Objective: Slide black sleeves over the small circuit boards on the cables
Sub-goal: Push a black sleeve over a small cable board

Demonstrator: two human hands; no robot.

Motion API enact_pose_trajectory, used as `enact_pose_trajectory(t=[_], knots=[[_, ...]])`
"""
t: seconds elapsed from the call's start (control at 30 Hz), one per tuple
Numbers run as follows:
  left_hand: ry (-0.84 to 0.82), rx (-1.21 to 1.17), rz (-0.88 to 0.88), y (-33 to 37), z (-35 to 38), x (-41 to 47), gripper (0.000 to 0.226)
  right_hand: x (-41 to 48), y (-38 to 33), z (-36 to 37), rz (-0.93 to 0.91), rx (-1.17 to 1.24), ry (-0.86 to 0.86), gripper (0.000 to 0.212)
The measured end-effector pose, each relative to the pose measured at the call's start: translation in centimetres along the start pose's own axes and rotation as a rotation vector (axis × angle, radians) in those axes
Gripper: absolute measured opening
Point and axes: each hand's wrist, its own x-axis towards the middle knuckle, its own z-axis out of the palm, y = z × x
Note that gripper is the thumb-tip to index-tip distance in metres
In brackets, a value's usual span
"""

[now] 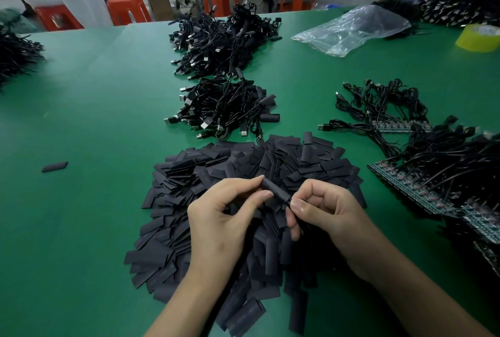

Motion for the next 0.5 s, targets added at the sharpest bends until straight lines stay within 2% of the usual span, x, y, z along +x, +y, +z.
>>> enact_pose_trajectory(t=[0.17,0.27,0.5], knots=[[0.009,0.03,0.062,-0.01,-0.07,-0.03,0.021,0.09,0.21,-0.16,0.019,0.04,0.035,0.006],[0.006,0.02,0.059,0.04,-0.07,0.02,0.02,0.18,0.46,-0.26,0.045,0.065,0.037,0.02],[-0.04,-0.011,0.065,-0.11,-0.09,0.07,0.024,0.1,0.47,0.0,0.034,0.075,0.023,0.013]])
